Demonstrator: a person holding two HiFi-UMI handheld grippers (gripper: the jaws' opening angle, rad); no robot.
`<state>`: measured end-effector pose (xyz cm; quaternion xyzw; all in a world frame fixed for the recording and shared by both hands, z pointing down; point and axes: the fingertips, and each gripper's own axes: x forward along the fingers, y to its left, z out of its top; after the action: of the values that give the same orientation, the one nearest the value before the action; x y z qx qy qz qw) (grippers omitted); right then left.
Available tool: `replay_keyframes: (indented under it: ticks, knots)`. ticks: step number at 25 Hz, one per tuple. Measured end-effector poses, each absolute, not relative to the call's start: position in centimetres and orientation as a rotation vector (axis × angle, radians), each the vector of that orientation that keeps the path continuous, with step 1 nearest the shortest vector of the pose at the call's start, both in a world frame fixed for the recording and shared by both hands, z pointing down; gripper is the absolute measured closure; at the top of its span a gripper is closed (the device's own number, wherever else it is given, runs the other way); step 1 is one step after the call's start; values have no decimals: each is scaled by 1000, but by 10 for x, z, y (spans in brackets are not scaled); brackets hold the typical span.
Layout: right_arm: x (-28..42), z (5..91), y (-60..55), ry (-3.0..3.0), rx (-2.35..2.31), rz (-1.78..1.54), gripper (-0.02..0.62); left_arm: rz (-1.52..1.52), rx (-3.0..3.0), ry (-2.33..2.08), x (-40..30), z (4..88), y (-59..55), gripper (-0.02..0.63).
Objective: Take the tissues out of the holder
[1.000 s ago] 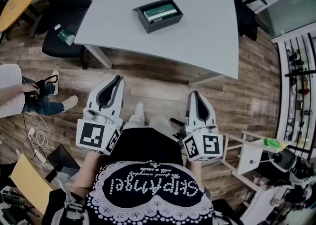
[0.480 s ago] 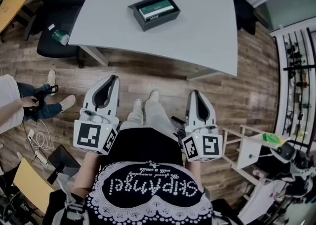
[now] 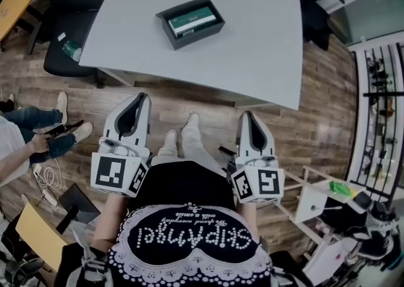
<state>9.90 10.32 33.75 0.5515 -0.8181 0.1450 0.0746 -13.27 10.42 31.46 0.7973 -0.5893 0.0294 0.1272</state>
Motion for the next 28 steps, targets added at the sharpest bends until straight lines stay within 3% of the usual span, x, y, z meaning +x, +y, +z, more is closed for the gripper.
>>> replay_keyframes:
  ticks: [28]
  knots:
    - [149,346,-10,-2573,1498,467,560,86,2232,-1888,-77,312,17,561]
